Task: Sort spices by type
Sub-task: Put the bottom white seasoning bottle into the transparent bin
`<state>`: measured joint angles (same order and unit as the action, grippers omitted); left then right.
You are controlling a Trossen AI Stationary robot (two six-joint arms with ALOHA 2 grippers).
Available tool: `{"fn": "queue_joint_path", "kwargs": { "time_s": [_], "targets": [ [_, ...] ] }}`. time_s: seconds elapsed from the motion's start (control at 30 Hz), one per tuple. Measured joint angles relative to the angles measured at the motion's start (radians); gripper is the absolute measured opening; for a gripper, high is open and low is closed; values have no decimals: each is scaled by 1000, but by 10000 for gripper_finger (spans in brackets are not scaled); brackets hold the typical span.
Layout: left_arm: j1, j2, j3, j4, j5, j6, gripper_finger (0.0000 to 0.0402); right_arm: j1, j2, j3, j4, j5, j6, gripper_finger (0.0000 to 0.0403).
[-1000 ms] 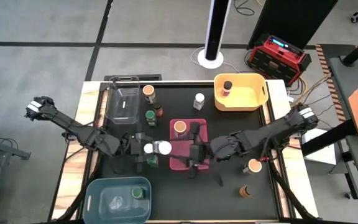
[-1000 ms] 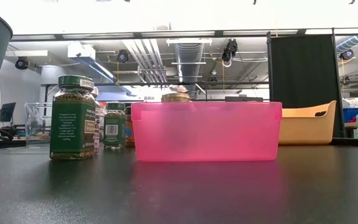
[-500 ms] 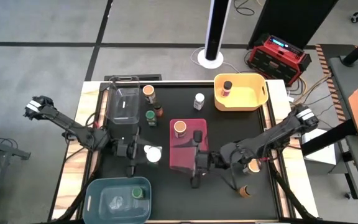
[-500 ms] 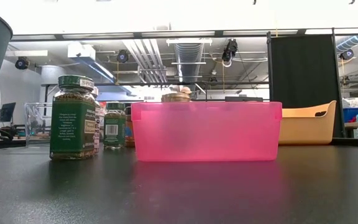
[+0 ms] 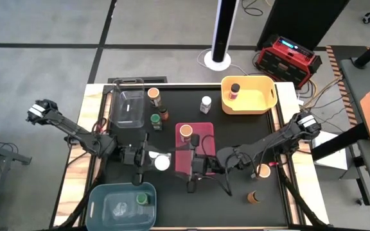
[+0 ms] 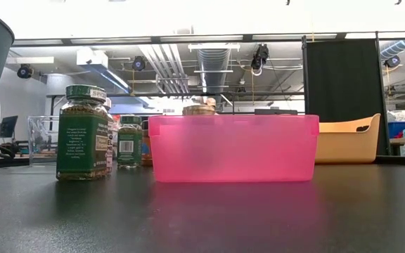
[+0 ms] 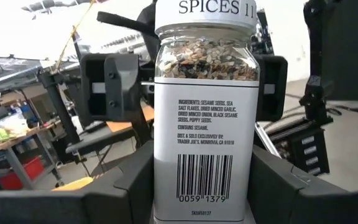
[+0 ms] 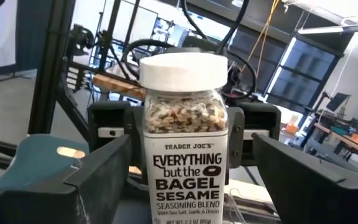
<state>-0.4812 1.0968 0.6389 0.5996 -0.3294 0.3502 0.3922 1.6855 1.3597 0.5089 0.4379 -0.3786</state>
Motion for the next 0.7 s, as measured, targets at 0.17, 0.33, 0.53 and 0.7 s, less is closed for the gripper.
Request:
{"fn": "queue_joint_path", "kwargs": {
  "time_s": [0.17,0.33,0.53,0.7],
  "targets": [
    [0,30,2,39,0,8,178,-7,8,1,-4,-67,-18,306],
    [0,67,10,54,0,8,178,-13,15,6,-2,-80,-26,280],
    [0,113,46,61,-2,9,179,-20,19,7,-7,-85,-31,237],
    [0,129,67,55,-30,14,201,-19,19,7,-6,-87,-42,190]
  ]
}}
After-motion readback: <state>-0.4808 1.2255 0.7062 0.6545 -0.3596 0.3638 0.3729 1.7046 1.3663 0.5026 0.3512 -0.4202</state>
